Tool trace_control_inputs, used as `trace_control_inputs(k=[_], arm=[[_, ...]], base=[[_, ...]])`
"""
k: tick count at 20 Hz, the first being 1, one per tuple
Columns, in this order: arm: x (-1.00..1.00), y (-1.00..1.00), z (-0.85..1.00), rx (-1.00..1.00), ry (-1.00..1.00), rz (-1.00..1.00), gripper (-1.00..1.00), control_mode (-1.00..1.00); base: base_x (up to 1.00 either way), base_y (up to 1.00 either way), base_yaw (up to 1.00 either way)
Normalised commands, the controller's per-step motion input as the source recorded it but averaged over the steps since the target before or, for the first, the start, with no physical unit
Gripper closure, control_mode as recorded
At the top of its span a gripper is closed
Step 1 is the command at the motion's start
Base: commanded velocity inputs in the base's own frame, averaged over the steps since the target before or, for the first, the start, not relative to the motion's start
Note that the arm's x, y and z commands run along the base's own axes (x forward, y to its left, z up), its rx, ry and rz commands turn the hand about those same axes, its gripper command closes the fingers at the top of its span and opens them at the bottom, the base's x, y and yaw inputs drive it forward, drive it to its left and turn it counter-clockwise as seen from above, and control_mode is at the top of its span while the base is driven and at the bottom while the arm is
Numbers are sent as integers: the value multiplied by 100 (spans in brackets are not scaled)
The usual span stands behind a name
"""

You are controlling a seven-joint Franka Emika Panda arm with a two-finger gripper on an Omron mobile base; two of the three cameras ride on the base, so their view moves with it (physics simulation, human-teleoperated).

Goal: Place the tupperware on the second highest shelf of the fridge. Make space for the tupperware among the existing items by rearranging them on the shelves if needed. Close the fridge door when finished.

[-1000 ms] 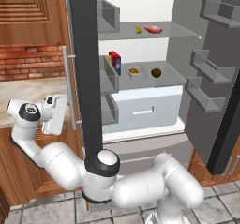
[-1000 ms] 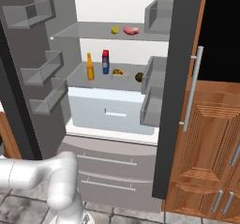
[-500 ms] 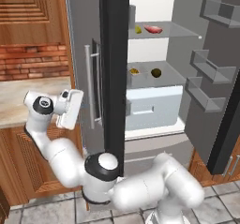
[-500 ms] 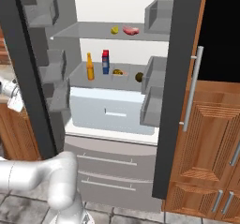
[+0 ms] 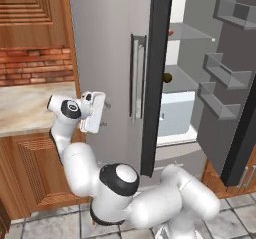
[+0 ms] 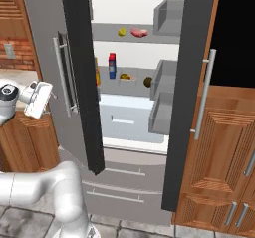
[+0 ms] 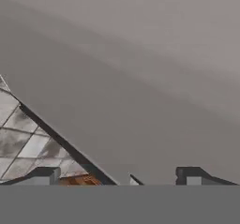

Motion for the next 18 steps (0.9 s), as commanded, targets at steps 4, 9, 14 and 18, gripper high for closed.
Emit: trace_control_inputs(k=[4, 9, 14, 18], arm=[[43, -62, 0, 8, 0, 25, -100, -100], [50, -54, 0, 9, 0, 30, -100, -100], [63, -50, 0, 12, -5, 44, -100, -100], [-18, -25, 8, 11, -23, 48, -100, -100]], base=[[0, 0, 0], [0, 0, 0], [0, 0, 0], [0, 0, 0]])
